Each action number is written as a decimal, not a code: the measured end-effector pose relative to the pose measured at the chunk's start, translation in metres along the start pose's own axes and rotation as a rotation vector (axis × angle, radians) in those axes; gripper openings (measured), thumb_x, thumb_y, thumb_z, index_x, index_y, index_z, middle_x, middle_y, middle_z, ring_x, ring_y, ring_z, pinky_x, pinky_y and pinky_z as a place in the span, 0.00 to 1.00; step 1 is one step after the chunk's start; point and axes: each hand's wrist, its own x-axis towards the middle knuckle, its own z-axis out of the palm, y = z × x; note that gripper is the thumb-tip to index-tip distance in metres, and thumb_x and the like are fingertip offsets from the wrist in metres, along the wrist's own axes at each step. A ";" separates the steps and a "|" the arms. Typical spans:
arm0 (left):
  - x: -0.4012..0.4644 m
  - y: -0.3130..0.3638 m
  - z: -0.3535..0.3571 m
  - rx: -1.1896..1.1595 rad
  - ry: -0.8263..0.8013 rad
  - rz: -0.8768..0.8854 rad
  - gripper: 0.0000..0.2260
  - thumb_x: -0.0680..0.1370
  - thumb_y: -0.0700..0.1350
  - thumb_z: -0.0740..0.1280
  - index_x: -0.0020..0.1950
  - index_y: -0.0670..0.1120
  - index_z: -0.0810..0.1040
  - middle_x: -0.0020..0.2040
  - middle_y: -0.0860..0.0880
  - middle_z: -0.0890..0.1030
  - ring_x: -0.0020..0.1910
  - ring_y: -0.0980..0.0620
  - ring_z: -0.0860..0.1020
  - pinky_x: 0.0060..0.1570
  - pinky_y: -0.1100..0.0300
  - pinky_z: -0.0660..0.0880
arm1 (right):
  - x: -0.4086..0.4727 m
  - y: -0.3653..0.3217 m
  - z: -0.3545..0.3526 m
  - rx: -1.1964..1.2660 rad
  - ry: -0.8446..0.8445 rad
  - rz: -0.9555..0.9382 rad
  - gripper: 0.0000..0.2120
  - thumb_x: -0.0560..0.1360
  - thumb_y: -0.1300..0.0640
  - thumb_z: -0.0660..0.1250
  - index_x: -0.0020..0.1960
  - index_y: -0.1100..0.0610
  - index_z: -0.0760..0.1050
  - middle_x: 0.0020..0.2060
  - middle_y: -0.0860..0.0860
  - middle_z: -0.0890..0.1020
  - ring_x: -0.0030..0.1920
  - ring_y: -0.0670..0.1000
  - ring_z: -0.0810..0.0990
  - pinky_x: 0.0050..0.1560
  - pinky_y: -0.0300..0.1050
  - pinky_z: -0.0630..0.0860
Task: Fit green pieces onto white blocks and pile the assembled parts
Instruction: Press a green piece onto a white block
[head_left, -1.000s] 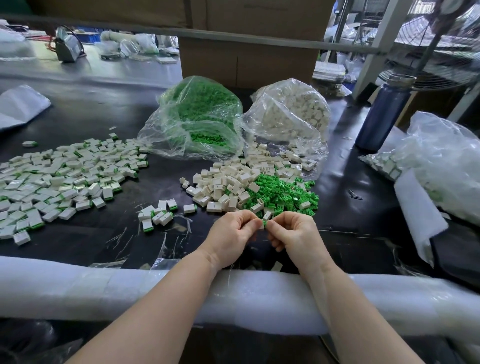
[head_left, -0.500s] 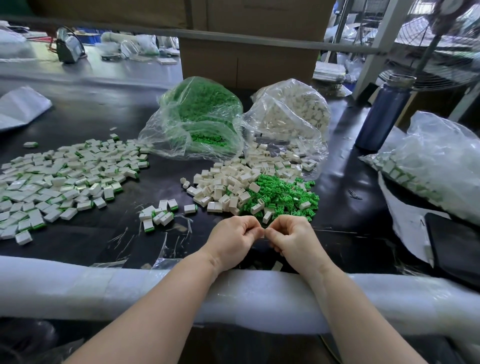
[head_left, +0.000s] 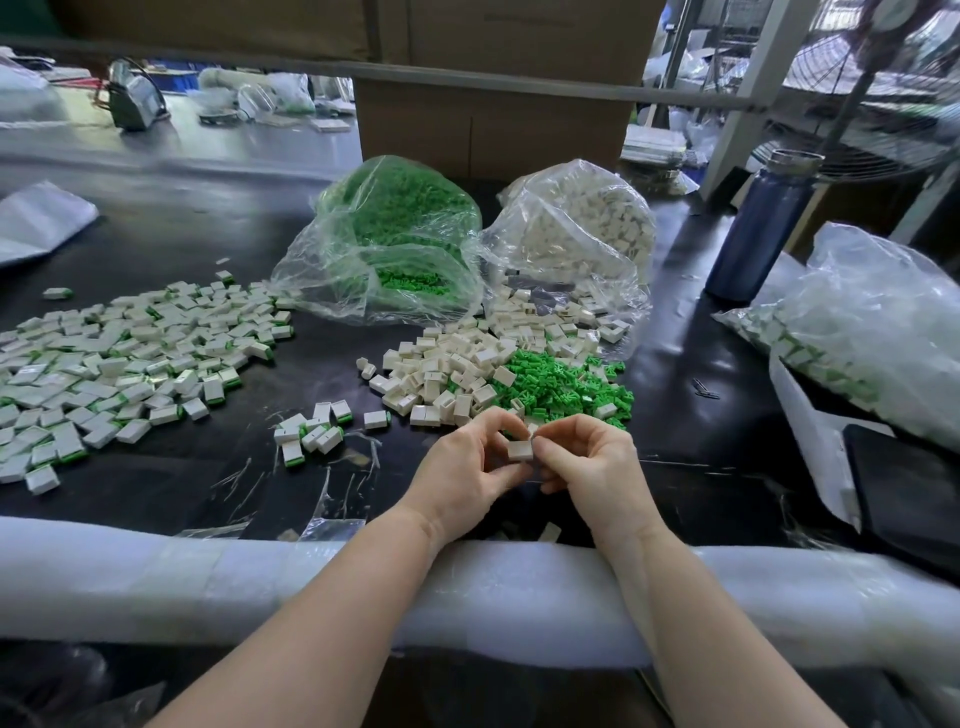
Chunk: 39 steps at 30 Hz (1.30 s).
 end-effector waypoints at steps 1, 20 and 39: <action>0.000 0.000 0.000 0.001 0.012 0.001 0.09 0.73 0.41 0.71 0.46 0.54 0.75 0.41 0.48 0.80 0.38 0.51 0.78 0.46 0.57 0.76 | 0.000 0.001 0.000 0.004 -0.006 -0.002 0.04 0.72 0.68 0.68 0.40 0.62 0.78 0.27 0.50 0.80 0.27 0.43 0.78 0.27 0.35 0.74; 0.000 0.002 -0.003 0.101 -0.017 -0.065 0.07 0.76 0.42 0.68 0.49 0.41 0.82 0.45 0.45 0.82 0.47 0.47 0.79 0.53 0.53 0.74 | 0.000 0.002 0.002 -0.170 -0.069 0.044 0.09 0.75 0.66 0.66 0.36 0.61 0.75 0.23 0.48 0.75 0.22 0.41 0.72 0.25 0.34 0.72; -0.005 0.011 -0.003 0.298 -0.051 0.034 0.08 0.77 0.44 0.66 0.48 0.40 0.82 0.40 0.47 0.73 0.44 0.47 0.75 0.48 0.53 0.70 | 0.001 0.002 0.000 -0.234 -0.114 0.048 0.10 0.74 0.66 0.66 0.34 0.59 0.75 0.26 0.53 0.76 0.23 0.41 0.71 0.25 0.35 0.71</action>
